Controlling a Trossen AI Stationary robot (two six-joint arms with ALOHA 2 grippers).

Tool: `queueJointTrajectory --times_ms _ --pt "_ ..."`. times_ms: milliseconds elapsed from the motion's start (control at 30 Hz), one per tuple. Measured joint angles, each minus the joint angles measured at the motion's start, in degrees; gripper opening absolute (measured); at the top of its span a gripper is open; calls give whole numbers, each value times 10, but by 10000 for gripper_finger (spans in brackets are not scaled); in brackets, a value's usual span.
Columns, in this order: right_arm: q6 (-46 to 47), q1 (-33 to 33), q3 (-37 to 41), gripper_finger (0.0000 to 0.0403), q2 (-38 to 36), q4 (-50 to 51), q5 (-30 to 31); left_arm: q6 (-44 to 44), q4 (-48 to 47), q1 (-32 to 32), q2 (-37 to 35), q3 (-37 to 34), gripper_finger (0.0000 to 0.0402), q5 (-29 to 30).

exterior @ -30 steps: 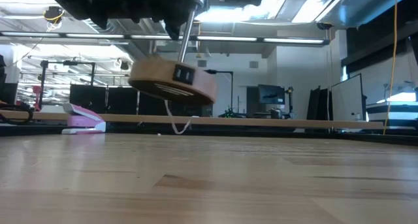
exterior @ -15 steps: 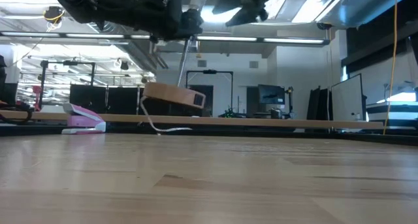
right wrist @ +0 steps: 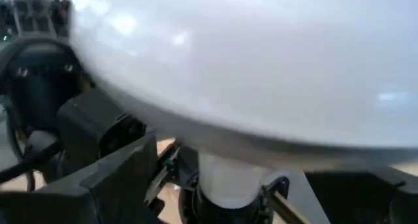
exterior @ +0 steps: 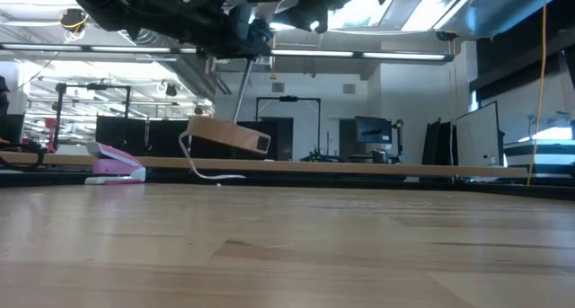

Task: Screw lightbulb
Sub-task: Remove the white lightbulb from the brown lamp

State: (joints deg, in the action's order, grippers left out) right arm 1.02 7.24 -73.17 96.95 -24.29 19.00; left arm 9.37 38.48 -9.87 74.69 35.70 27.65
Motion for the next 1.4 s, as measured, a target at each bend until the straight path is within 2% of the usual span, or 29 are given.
queueJointTrajectory --times_ms 267,367,500,567,667,733,800,1000,1100,1200,1267,1400 --pt "-16 4 0 297 -4 -18 -1 18 0 8 0 1 143 -1" --pt "-17 4 0 253 -4 -12 -1 19 -1 9 0 1 142 0" --pt "-21 3 0 172 -4 -12 -23 15 -3 10 0 1 147 -7" --pt "-34 2 0 159 -6 -6 -41 12 -7 10 0 1 145 -26" --pt "-42 3 0 159 -15 14 -88 -20 -17 9 -1 1 140 -80" --pt "-41 3 0 159 -25 39 -122 -45 -22 9 -1 1 141 -137" --pt "-41 3 0 159 -36 68 -182 -67 -26 9 -1 1 144 -209" --pt "-42 4 0 159 -52 104 -449 -127 -20 11 0 1 139 -465" --pt "-48 3 0 159 -52 99 -537 -151 -19 15 1 0 139 -550" --pt "-46 2 -1 159 -54 91 -590 -164 -22 15 1 0 141 -606" --pt "-44 2 -1 159 -55 77 -606 -165 -15 18 1 0 141 -608" --pt "-30 2 -1 159 -56 70 -592 -165 -21 18 1 1 140 -584"
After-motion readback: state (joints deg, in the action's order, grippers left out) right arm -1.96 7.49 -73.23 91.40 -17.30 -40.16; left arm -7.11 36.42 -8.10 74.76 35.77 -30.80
